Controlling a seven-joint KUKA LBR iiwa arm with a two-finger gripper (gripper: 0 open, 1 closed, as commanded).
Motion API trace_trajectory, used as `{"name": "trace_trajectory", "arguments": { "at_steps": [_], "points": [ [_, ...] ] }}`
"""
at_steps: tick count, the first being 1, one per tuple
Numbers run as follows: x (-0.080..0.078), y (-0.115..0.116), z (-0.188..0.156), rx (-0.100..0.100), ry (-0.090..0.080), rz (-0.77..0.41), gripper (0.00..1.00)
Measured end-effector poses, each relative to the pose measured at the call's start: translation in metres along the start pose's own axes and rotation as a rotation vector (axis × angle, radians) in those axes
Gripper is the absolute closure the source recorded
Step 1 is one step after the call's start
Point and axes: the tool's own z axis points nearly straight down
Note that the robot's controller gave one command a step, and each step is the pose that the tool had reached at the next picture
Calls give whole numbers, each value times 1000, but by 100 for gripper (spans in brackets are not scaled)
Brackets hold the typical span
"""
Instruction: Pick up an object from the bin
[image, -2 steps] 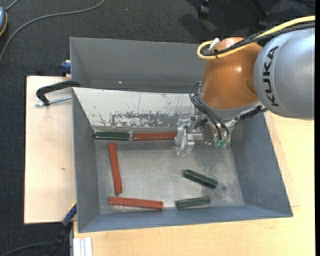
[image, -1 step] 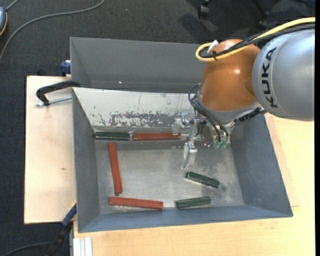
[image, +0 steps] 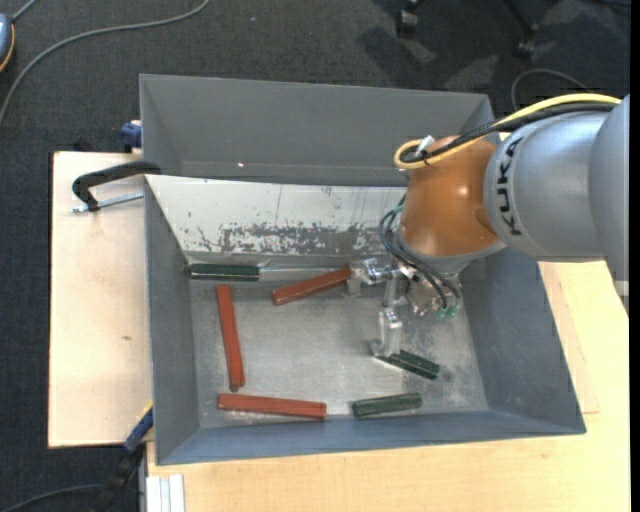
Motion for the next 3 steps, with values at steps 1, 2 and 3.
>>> {"name": "trace_trajectory", "arguments": {
  "at_steps": [1, 2, 3],
  "points": [
    [42, -78, -24, 5, -4, 38, 0],
    [96, -16, -30, -3, 1, -32, 0],
    [89, -52, -1, 2, -6, -46, 0]
  ]
}}
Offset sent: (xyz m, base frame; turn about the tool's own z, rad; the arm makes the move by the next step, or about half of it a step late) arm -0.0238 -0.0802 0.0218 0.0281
